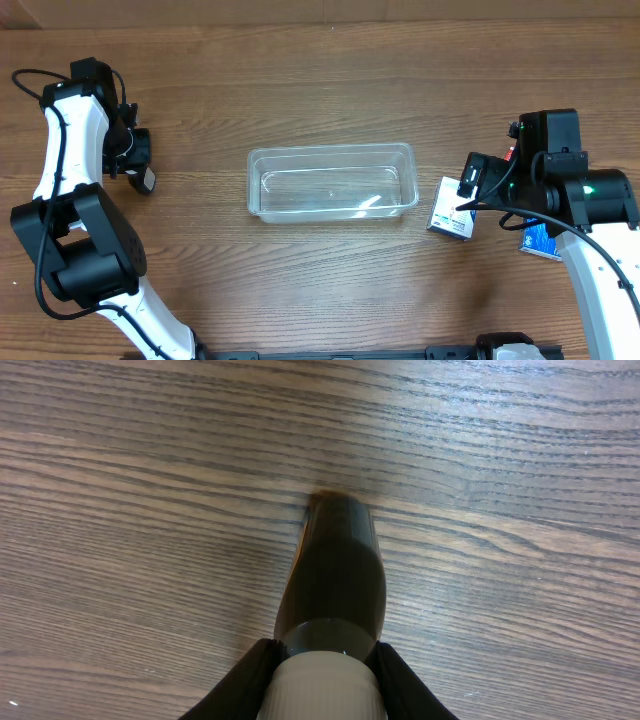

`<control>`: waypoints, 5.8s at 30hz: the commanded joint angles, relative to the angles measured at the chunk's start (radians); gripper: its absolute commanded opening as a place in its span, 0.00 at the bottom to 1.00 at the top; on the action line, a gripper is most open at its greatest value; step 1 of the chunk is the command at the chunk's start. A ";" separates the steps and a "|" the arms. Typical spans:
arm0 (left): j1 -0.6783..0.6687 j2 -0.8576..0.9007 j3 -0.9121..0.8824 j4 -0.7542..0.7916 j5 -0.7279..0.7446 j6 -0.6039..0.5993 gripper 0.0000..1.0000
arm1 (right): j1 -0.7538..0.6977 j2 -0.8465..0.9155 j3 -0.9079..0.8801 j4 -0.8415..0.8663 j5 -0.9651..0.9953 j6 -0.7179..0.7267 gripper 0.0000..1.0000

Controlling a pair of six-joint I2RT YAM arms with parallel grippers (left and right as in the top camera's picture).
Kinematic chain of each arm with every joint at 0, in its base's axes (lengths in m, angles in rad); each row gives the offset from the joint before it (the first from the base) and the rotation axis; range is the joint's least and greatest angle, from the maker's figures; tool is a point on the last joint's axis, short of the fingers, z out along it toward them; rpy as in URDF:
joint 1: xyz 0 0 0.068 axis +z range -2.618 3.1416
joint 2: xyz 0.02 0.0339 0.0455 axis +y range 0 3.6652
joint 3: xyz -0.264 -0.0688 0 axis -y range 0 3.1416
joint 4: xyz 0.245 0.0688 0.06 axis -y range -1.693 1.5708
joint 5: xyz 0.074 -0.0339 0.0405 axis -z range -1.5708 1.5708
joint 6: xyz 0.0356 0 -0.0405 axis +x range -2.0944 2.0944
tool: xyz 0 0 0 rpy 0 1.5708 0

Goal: Pack container
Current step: 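Move left gripper to the dark bottle and grasp it by the cap, then carry the dark bottle into the container's left end and release, then grasp the orange tube by its white cap with the left gripper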

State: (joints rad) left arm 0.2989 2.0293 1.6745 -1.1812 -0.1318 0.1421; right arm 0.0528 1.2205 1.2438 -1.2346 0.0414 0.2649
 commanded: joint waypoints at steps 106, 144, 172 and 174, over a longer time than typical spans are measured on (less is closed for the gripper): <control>-0.053 -1.060 -0.246 -0.399 -0.086 -0.675 1.00 | -0.003 -0.006 0.029 -0.026 0.044 -0.003 1.00; 0.300 -0.360 -0.349 -0.003 0.200 -0.426 0.87 | -0.003 -0.006 0.029 -0.032 0.044 -0.003 1.00; 0.300 -0.360 -0.349 0.008 0.105 -0.433 0.49 | -0.003 -0.006 0.029 -0.035 0.044 -0.003 1.00; 0.300 -0.360 -0.349 0.008 0.096 -0.433 0.44 | -0.004 -0.006 0.029 -0.035 0.044 -0.003 1.00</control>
State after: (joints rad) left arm 0.6079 1.6764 1.3281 -1.1767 -0.0010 -0.2985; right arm 0.0528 1.2205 1.2503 -1.2736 0.0822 0.2615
